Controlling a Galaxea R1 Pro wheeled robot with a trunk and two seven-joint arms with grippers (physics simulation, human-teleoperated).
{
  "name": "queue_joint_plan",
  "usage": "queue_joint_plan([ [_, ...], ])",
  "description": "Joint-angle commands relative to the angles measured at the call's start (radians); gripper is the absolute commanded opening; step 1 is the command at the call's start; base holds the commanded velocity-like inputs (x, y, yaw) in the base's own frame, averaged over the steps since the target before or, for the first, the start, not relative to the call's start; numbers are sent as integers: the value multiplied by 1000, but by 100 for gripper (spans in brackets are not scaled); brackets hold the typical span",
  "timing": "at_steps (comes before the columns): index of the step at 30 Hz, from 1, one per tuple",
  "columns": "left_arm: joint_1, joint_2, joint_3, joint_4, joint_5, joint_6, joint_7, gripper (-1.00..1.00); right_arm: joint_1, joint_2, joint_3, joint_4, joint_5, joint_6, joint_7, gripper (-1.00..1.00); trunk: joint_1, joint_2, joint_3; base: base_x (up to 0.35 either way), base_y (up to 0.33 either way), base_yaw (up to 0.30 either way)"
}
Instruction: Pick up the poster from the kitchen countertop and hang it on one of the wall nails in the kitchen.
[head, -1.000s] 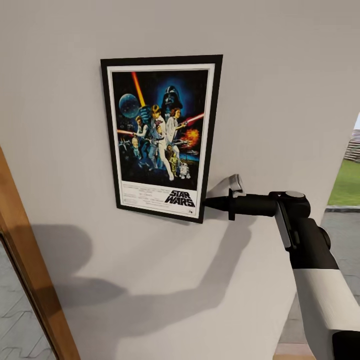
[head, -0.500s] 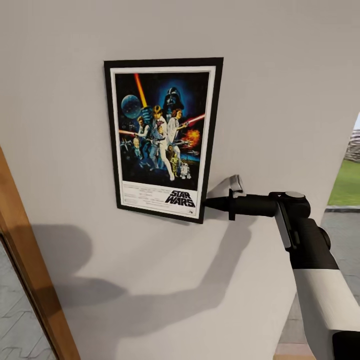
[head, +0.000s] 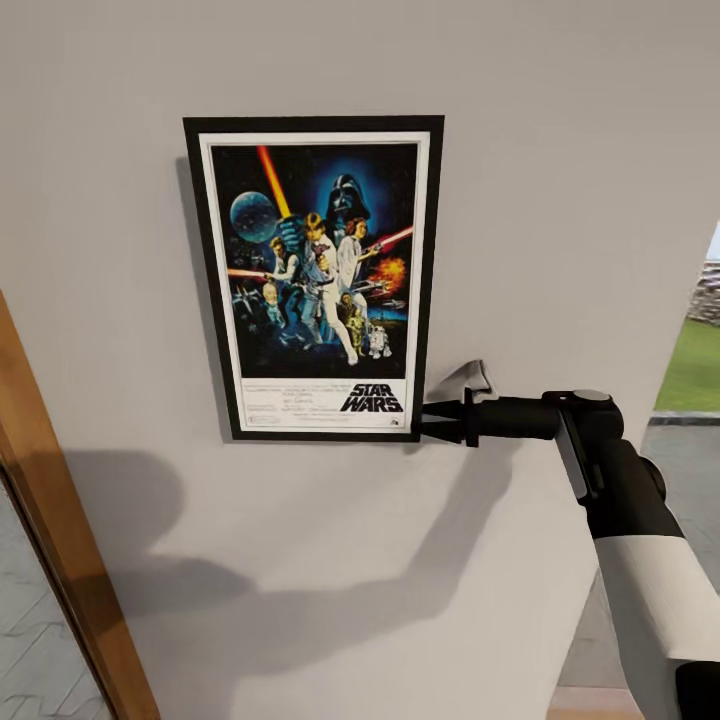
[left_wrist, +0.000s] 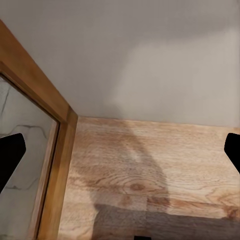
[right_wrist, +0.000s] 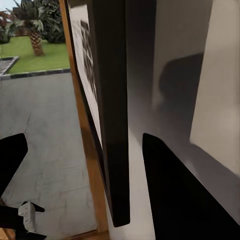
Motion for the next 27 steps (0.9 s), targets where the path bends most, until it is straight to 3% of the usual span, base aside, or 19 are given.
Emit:
queue_joint_plan([
  [1, 0, 0, 1, 0, 0, -2, -1, 100, 0, 0, -1, 17, 8, 25, -33, 100, 1, 1, 0, 0, 0, 0],
  [12, 0, 0, 1, 0, 0, -2, -1, 100, 0, 0, -1, 12, 7, 24, -32, 100, 1, 1, 0, -4, 0, 0],
  [27, 0, 0, 1, 0, 0, -2, -1, 100, 10, 0, 4, -33, 1, 12, -23, 100, 1, 1, 0, -144, 0, 0],
])
